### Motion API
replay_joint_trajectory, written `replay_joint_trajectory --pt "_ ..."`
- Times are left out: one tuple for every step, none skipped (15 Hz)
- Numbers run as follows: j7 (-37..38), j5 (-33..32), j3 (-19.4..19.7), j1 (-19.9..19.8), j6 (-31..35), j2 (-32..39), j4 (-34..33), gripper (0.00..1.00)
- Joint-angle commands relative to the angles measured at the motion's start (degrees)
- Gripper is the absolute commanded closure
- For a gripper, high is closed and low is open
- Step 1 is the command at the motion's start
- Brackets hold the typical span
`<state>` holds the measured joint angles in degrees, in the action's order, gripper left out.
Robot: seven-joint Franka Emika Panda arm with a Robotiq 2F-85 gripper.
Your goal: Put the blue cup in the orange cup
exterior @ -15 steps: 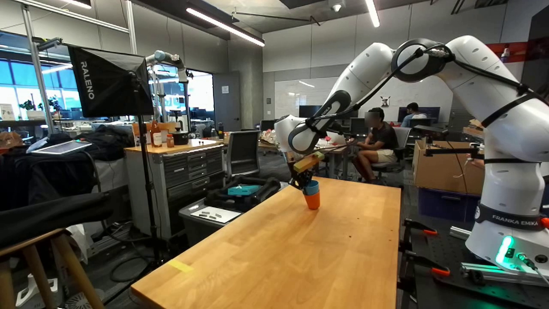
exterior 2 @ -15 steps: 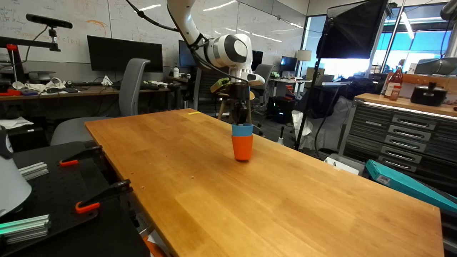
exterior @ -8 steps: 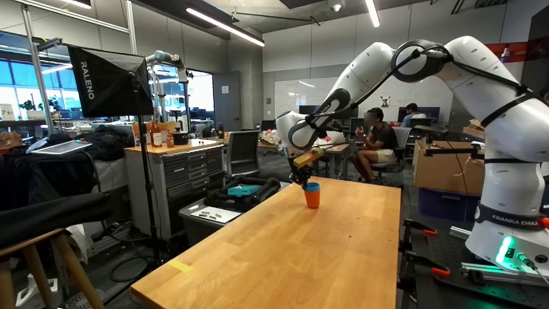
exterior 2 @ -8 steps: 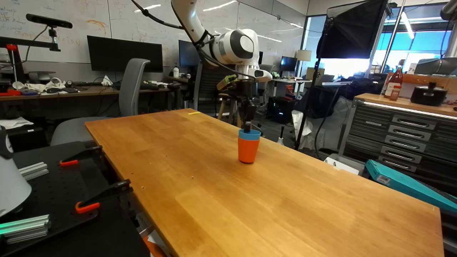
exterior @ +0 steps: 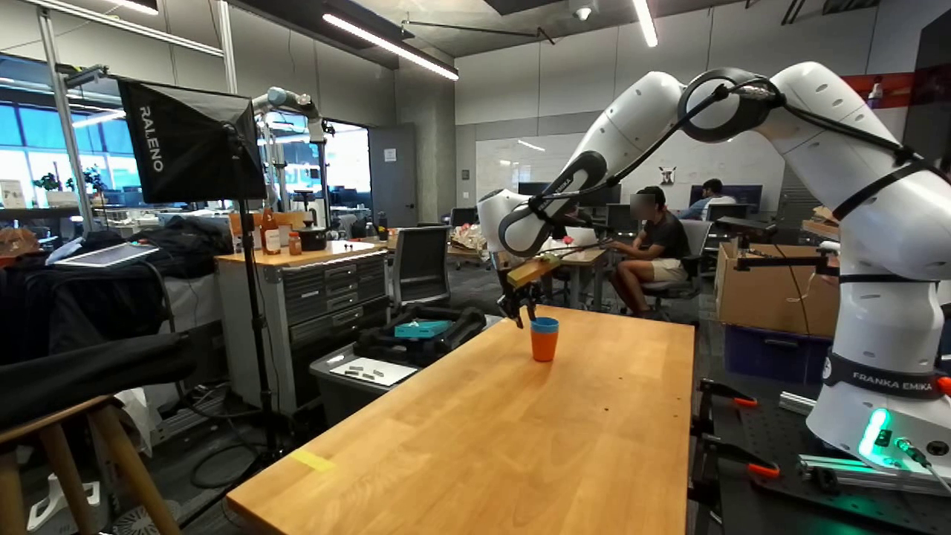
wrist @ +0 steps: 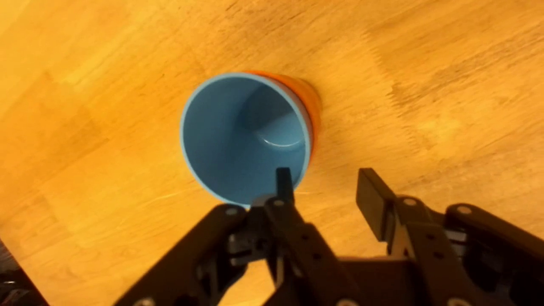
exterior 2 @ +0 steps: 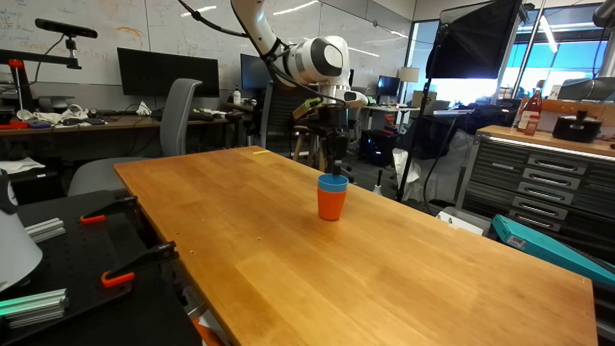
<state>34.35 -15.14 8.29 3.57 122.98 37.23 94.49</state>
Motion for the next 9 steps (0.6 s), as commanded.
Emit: replay_joint_trajectory --pt "-2.46 2.12 0.08 -0.23 -1.36 -0.81 -1.24 0.25" --pt "-2.61 2.27 0.07 -0.22 -1.37 -0.94 -1.29 0.16" --pt "-2.85 2.61 -0.06 -0.26 -1.53 -1.16 -1.31 0.09" --pt "-3.22 3.03 -0.21 -0.3 -1.73 -1.39 -1.42 0.01" --pt "-4.33 3.94 -0.8 -0.45 -2.61 -1.85 -1.77 0.0" --pt "-5.46 4.67 -1.28 -0.45 -3.0 -2.39 -1.88 0.0" --pt "-7.11 5.69 -2.01 -0.31 -3.7 -3.28 -2.03 0.0" --pt "-8.77 6.73 -2.7 -0.24 -4.42 -3.81 -2.28 0.0" --pt "-10.7 7.73 -3.65 -0.15 -5.79 -4.63 -2.69 0.0"
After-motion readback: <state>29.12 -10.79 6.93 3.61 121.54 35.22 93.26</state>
